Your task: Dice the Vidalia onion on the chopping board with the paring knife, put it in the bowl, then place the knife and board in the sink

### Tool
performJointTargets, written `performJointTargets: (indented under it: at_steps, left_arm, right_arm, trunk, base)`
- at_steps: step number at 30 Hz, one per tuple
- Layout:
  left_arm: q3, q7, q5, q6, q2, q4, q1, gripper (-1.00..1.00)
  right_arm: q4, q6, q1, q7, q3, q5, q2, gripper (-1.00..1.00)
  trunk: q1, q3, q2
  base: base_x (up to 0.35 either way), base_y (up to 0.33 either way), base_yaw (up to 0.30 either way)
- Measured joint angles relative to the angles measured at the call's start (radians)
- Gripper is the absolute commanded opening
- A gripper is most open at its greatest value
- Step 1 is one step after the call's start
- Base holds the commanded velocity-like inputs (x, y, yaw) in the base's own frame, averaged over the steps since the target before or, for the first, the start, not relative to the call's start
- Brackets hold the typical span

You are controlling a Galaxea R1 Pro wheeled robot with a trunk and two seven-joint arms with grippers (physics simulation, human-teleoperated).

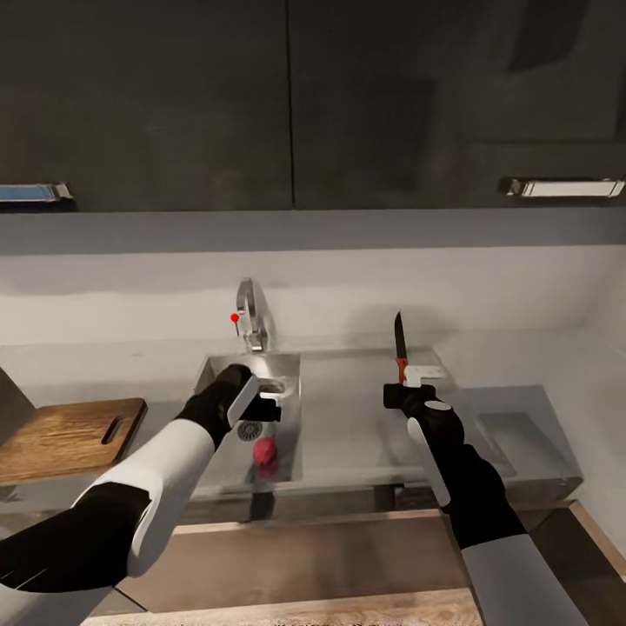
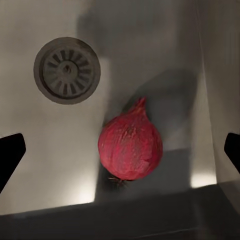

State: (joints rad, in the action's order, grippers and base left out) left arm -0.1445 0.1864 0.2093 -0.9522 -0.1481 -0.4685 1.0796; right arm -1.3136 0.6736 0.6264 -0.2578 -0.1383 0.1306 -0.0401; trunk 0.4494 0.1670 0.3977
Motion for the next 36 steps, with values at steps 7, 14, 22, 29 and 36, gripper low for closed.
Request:
performJointTargets:
  at_steps: [7, 14, 22, 29, 36]
  left_arm:
    - [0.001, 0.000, 0.000, 0.046, 0.000, 0.031, -0.004, 1.00]
    - [0.001, 0.000, 0.001, 0.050, 0.001, 0.046, -0.005, 1.00]
    - [0.001, 0.001, 0.000, 0.052, 0.000, 0.078, -0.005, 1.00]
    - [0.001, -0.001, 0.000, 0.052, -0.003, 0.080, -0.005, 1.00]
    - [0.001, -0.001, 0.000, 0.051, -0.004, 0.080, -0.005, 1.00]
  right_arm:
    - [0.000, 0.000, 0.000, 0.000, 0.000, 0.000, 0.000, -1.00]
    - [0.000, 0.000, 0.000, 0.000, 0.000, 0.000, 0.000, -1.00]
    - [0.000, 0.000, 0.000, 0.000, 0.000, 0.000, 0.000, -1.00]
    - [0.000, 0.000, 0.000, 0.000, 0.000, 0.000, 0.000, -1.00]
    - [0.000, 0.000, 0.000, 0.000, -0.001, 0.000, 0.000, -1.00]
  trunk:
    - [0.000, 0.011, 0.000]
    - [0.000, 0.022, 0.000]
    - [0.000, 0.035, 0.000]
    - [0.000, 0.046, 0.000]
    - [0.000, 0.058, 0.000]
  base:
    - [0.000, 0.000, 0.000]
    - [0.000, 0.000, 0.000]
    - [0.000, 0.000, 0.000]
    - [0.064, -0.083, 0.000]
    - [0.025, -0.028, 0.000]
